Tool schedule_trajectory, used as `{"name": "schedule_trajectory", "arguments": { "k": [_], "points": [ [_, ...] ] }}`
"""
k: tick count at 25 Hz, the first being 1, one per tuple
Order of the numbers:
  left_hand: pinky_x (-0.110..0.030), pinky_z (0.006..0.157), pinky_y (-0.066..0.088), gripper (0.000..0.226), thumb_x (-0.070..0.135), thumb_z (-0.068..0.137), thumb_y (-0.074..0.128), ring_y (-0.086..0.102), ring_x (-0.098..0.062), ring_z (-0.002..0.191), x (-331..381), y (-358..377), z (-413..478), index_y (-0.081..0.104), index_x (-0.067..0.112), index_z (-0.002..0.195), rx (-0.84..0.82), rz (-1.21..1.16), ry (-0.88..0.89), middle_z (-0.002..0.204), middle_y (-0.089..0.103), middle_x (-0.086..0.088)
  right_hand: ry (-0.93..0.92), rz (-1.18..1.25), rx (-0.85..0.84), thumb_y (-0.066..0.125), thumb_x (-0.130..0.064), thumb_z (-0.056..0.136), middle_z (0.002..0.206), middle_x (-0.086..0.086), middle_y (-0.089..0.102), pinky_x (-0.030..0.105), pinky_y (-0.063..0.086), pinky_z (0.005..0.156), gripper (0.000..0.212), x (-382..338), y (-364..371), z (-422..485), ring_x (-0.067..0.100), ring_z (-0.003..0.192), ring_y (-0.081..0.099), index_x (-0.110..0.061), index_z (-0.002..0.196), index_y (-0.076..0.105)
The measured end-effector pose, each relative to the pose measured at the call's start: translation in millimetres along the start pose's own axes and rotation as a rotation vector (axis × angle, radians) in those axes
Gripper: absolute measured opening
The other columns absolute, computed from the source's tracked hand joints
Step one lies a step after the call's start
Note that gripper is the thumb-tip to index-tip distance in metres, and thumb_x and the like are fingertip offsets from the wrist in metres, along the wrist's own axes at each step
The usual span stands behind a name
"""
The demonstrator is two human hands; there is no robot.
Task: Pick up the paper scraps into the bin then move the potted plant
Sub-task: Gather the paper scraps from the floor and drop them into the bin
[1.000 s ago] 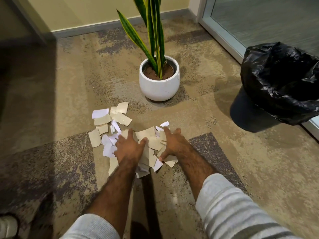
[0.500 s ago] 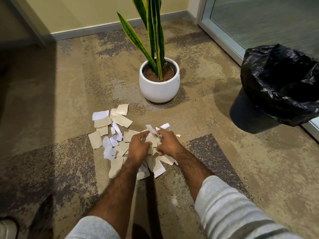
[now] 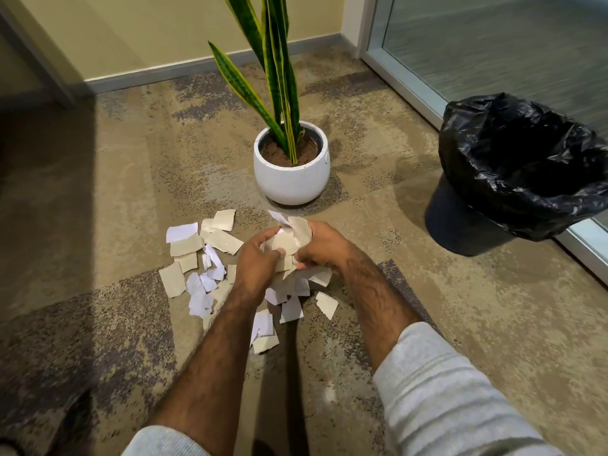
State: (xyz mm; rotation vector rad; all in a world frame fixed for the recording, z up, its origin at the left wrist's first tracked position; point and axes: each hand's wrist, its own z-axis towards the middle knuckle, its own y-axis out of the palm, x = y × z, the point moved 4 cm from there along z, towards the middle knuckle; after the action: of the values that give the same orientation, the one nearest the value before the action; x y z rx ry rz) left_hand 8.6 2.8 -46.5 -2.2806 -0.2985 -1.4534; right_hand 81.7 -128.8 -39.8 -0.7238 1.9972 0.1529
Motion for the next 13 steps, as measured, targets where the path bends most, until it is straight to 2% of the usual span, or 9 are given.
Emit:
{"name": "schedule_trajectory", "arguments": {
  "k": [4, 6, 9, 11, 13],
  "points": [
    [-0.053, 0.092, 0.058, 0.045, 0.001, 0.090, 0.064, 0.069, -0.029, 0.106, 35, 8, -3, 0.069, 0.028, 0.125, -0.027, 0.008, 0.056, 0.120, 0.071, -0.004, -0.039, -0.002, 0.038, 0.059, 0.024, 0.077, 0.108, 0.023, 0.069, 0.048, 0.064, 0.076, 0.050, -31, -23, -15, 0.032, 0.086, 0.072, -0.011, 0.112, 0.067],
    [-0.052, 0.090, 0.059, 0.042, 0.001, 0.090, 0.064, 0.070, -0.030, 0.104, 56, 13, -6, 0.070, 0.029, 0.121, -0.027, -0.004, 0.098, 0.117, 0.073, -0.004, -0.053, -0.004, 0.060, 0.058, 0.023, 0.077, 0.110, 0.022, 0.069, 0.048, 0.064, 0.077, 0.051, -46, -37, -24, 0.033, 0.087, 0.073, -0.012, 0.114, 0.066],
    [-0.050, 0.087, 0.061, 0.040, 0.003, 0.090, 0.065, 0.072, -0.031, 0.103, 84, 24, -13, 0.071, 0.030, 0.119, -0.040, -0.022, 0.159, 0.114, 0.075, -0.004, -0.076, 0.015, 0.082, 0.057, 0.023, 0.077, 0.108, 0.027, 0.069, 0.047, 0.064, 0.073, 0.050, -64, -60, -38, 0.033, 0.078, 0.074, -0.006, 0.117, 0.065],
    [-0.047, 0.086, 0.061, 0.040, 0.004, 0.090, 0.066, 0.072, -0.031, 0.102, 102, 31, -16, 0.071, 0.027, 0.122, -0.054, -0.021, 0.192, 0.114, 0.075, -0.005, -0.111, 0.031, 0.109, 0.057, 0.024, 0.075, 0.104, 0.030, 0.070, 0.054, 0.063, 0.076, 0.047, -74, -75, -49, 0.033, 0.071, 0.072, -0.004, 0.111, 0.066],
    [-0.046, 0.085, 0.061, 0.042, 0.003, 0.089, 0.066, 0.072, -0.032, 0.102, 121, 42, -18, 0.071, 0.024, 0.124, -0.071, -0.045, 0.210, 0.114, 0.075, -0.007, -0.133, 0.039, 0.138, 0.058, 0.024, 0.074, 0.101, 0.029, 0.071, 0.059, 0.061, 0.080, 0.045, -84, -92, -62, 0.036, 0.073, 0.075, -0.004, 0.108, 0.066]
  ]
}}
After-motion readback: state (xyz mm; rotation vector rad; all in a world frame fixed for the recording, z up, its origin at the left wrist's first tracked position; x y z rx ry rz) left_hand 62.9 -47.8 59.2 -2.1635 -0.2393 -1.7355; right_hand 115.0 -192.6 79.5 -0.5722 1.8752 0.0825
